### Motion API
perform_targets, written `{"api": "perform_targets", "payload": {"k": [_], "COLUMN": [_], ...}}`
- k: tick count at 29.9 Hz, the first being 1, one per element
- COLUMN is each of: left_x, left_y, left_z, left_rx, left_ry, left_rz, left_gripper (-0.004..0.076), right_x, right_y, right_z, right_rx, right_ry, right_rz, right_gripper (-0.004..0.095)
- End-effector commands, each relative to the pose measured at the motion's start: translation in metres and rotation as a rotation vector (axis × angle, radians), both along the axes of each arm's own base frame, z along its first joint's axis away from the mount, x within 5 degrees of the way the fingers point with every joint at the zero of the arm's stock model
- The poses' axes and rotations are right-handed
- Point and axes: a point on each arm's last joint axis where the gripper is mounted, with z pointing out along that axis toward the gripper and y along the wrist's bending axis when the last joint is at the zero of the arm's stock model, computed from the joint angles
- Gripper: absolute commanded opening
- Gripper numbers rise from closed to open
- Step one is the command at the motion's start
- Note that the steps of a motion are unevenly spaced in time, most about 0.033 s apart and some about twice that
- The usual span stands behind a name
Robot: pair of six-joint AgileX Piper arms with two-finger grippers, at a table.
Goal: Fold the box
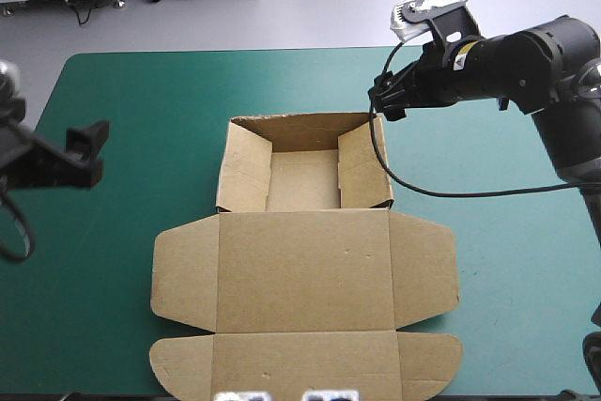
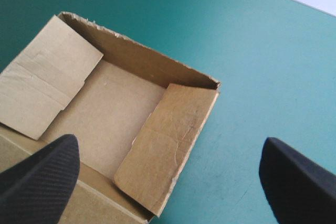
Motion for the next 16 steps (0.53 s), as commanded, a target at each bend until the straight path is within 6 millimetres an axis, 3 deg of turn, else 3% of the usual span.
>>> {"api": "perform_targets", "payload": {"k": [1, 5, 9, 12, 16], "left_x": [-0.035, -0.05, -0.05, -0.048, -0.05], "left_y": [0.018, 0.03, 0.03, 0.027, 0.028], "left_z": [-0.028, -0.076, -0.116, -0.131, -0.132], "left_rx": [0.006, 0.025, 0.031, 0.035, 0.04], "left_ry": [0.019, 0.082, 0.179, 0.222, 0.247], "left_rz": [0.061, 0.128, 0.151, 0.139, 0.144], "left_gripper": [0.0646, 0.0627, 0.0618, 0.0618, 0.0618], "right_x": [-0.005, 0.007, 0.031, 0.057, 0.084], "right_y": [-0.002, 0.003, 0.013, 0.023, 0.033], "right_z": [-0.011, -0.054, -0.09, -0.115, -0.16], "right_rx": [-0.01, -0.076, -0.086, -0.085, -0.138], "right_ry": [0.043, 0.177, 0.254, 0.267, 0.369], "right_rz": [0.015, 0.018, 0.003, -0.008, -0.015], "right_gripper": [0.0838, 0.0837, 0.0838, 0.0838, 0.0838]}}
